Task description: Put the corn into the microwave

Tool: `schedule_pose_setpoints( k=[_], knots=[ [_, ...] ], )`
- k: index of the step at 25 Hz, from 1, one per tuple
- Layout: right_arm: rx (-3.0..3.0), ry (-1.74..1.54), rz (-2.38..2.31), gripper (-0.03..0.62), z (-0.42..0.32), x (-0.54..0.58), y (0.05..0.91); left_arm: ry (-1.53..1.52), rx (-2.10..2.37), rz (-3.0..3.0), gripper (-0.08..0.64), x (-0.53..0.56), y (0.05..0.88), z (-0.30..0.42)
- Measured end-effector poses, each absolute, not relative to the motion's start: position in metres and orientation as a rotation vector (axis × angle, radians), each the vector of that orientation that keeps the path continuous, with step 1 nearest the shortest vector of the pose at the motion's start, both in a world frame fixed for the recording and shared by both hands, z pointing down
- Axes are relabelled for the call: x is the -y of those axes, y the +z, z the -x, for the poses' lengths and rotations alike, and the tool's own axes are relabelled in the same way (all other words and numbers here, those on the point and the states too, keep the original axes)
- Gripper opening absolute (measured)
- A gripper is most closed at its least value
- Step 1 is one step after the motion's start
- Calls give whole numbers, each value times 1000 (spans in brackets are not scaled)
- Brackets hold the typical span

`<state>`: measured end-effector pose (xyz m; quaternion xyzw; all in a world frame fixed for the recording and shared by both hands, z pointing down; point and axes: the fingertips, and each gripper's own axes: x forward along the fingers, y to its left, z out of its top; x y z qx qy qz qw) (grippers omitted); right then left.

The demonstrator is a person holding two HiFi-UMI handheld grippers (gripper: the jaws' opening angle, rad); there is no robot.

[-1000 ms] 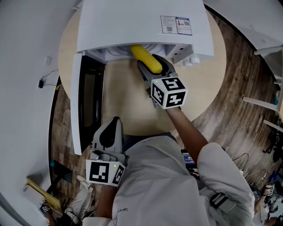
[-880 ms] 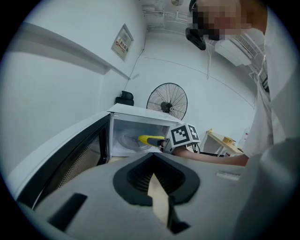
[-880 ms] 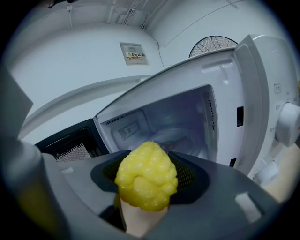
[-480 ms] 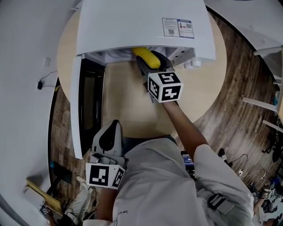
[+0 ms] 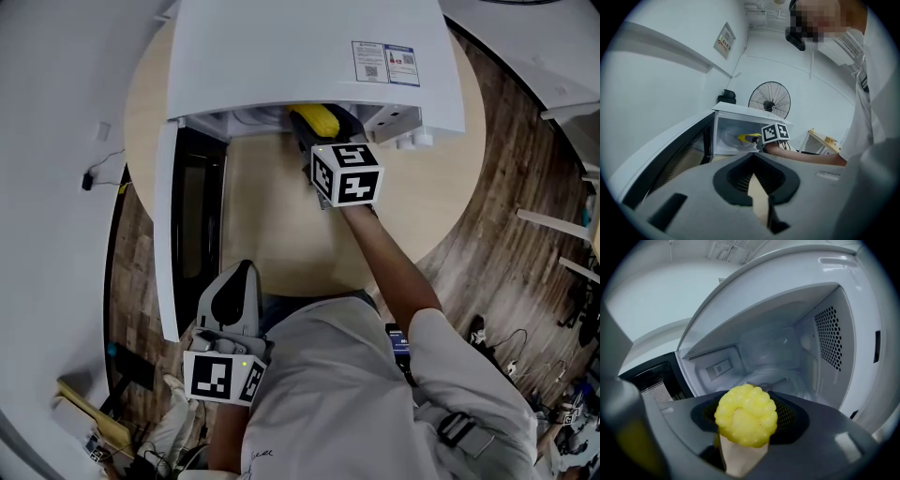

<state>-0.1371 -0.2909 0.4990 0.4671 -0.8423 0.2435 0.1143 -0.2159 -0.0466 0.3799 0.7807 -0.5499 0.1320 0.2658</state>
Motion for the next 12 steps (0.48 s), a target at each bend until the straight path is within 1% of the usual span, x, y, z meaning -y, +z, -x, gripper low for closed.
schedule_pose_setpoints(
  k=[12],
  knots=[
    [2447,671,-1383,258,147,311,510,360,1480,-2100,-9,49,383,222]
  ],
)
